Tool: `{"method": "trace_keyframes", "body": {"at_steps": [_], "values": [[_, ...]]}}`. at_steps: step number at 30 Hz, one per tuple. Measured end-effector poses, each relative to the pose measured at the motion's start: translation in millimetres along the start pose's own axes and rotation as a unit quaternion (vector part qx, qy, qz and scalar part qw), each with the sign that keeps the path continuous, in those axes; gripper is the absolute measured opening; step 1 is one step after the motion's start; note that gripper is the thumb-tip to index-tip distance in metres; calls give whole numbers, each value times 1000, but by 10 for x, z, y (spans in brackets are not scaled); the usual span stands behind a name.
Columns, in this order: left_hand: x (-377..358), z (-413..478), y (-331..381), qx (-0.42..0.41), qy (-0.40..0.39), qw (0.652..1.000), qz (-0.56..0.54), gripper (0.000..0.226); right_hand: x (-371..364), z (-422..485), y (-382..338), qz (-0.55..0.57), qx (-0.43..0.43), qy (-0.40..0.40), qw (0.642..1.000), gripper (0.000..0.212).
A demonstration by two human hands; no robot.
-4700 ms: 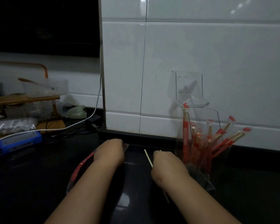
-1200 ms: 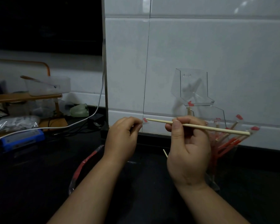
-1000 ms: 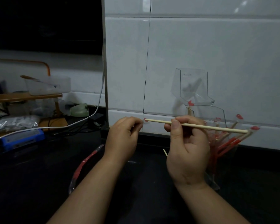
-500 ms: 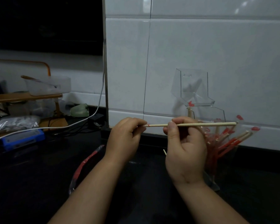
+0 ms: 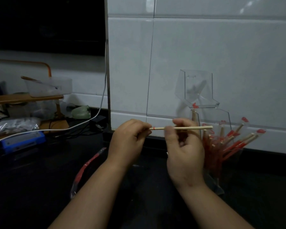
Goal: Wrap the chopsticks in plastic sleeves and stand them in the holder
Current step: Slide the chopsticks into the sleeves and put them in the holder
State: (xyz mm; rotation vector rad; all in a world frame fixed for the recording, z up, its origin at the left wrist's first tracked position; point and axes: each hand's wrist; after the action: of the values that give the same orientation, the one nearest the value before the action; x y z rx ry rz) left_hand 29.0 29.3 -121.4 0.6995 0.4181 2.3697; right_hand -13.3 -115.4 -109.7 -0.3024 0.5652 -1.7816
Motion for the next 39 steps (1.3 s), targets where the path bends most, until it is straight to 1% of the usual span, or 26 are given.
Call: {"method": "trace_keyframes", "body": {"at_steps": [2,3,6,8,10,12,13,16,18,20,24,27,31,37,39], "values": [[-1,0,-14,16,0,1000,4,11,31,-14,-18,21,30,37,999,29],[1,-2,-18,23,-3,1000,7,11,55,-18,-32,36,46,48,997,33],[5,-5,-27,37,-7,999,22,10,90,-15,-62,51,74,62,994,35],[11,-3,-22,31,2,999,16,10,78,-12,-56,54,48,47,996,38],[9,-2,2,0,8,1000,7,8,47,-21,-21,46,15,-3,999,33],[7,-8,32,-30,1,1000,7,8,4,-26,3,40,-22,-38,998,22],[4,-9,39,-36,-4,999,7,8,-6,-22,2,48,-40,-39,997,18],[4,-7,25,-34,-10,999,13,8,5,-20,-3,86,-73,-12,994,16],[11,-9,26,-35,-11,999,15,8,17,-12,-12,92,-77,-8,993,13],[13,-13,47,-41,-11,999,11,8,7,-5,17,63,-80,-17,995,17],[3,-21,74,-52,-16,998,5,8,-6,23,82,10,-87,-30,996,18],[4,-23,82,-52,-21,998,4,11,16,36,96,-4,-83,-31,996,19],[8,-27,86,-59,-28,998,4,9,9,34,106,-23,-83,-41,995,21],[0,-29,100,-77,-22,997,3,13,15,39,130,-33,-87,-40,995,18],[2,-30,114,-80,-8,997,1,8,14,36,117,-25,-89,-33,995,18]]}}
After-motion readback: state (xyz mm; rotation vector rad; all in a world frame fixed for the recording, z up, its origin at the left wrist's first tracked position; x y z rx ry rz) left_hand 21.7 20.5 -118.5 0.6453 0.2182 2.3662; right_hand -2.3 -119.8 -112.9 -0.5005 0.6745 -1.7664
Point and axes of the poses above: each hand's wrist, its own z-axis towards the middle knuckle, its own x-axis out of the back of the hand, y = z × x, and after that the axes turned 9 degrees about x, right-handed
